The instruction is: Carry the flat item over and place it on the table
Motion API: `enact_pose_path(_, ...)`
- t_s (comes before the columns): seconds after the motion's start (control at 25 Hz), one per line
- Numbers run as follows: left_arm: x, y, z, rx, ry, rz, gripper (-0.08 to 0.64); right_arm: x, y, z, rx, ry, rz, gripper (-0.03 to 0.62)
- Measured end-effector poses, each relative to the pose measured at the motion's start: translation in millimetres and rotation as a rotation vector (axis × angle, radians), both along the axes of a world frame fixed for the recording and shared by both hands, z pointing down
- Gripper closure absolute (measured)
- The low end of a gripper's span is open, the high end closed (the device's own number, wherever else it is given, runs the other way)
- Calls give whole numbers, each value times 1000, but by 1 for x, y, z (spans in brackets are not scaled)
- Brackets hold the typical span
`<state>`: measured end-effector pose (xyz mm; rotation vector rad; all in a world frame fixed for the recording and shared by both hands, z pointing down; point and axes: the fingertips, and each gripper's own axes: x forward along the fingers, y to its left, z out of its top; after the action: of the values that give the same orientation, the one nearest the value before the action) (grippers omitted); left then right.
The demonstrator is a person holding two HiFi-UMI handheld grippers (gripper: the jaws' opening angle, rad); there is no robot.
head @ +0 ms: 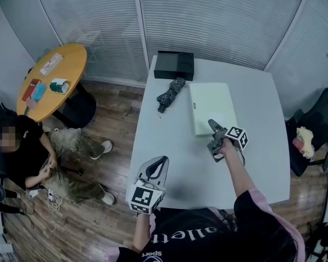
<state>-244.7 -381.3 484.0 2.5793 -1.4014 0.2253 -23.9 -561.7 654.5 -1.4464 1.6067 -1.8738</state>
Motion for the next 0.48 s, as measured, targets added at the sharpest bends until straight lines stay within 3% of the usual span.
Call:
enact_pose_path(0.2, 4, 6, -1, 4, -8, 23, 532, -17, 19, -42, 142, -2, -101, 178)
enact_pose_path(0.48, 15, 13, 7, -11, -8, 64, 532, -35, 75, -87, 322, 79, -301, 179)
